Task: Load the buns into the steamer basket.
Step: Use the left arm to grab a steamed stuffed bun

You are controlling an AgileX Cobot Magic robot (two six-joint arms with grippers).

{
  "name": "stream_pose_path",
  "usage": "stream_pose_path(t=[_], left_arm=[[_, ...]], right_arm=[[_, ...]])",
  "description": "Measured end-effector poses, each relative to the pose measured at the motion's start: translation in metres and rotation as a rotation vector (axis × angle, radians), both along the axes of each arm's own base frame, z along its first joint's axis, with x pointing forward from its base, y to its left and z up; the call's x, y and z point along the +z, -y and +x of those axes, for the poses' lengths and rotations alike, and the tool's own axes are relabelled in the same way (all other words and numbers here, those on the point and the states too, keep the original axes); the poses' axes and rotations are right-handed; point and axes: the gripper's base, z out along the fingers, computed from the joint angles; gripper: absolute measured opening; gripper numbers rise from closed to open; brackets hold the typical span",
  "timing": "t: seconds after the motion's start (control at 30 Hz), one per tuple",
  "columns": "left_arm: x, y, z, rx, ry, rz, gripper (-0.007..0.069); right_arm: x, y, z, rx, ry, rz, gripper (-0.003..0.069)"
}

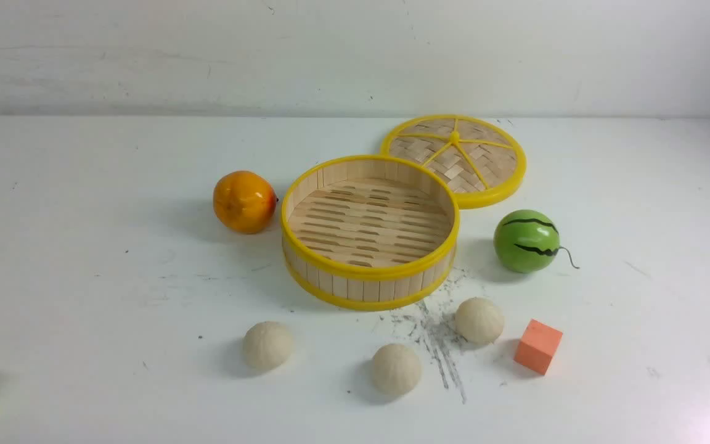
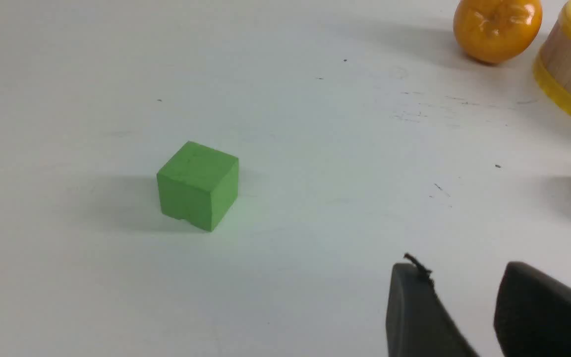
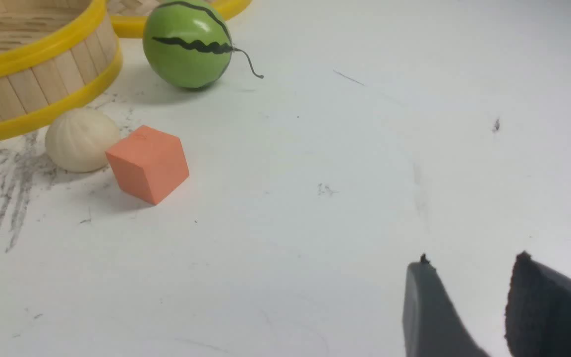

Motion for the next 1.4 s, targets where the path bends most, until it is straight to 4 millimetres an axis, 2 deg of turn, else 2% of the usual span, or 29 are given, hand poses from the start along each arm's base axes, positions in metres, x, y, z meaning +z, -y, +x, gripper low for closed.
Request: stream_pose_path(t=[1.1, 1.27, 1.3, 1.33, 1.37, 1.4], left_arm=[[0.002, -0.001, 0.001, 0.002, 0.020, 0.032, 0.0238], [0.010, 0.001, 0.002, 0.022, 0.116, -0.143, 0.0238], [0.012, 0.002, 0.003, 0.032, 0.144, -0.232, 0.0238], [0.015, 0.003, 0.003, 0.048, 0.176, -0.390, 0.0238], [0.016, 0.003, 0.003, 0.050, 0.184, -0.414, 0.0238], [0.018, 0.004, 0.004, 0.070, 0.210, -0.598, 0.0238]], right_arm=[[0.000, 0.000, 0.000, 0.000, 0.000, 0.000, 0.0239], [0.000, 0.000, 0.000, 0.000, 0.000, 0.000, 0.0239], [0.000, 0.000, 0.000, 0.000, 0.000, 0.000, 0.0239], [0.000, 0.000, 0.000, 0.000, 0.000, 0.000, 0.0239], [0.000, 0.000, 0.000, 0.000, 0.000, 0.000, 0.0239], [0.000, 0.000, 0.000, 0.000, 0.000, 0.000, 0.0239]])
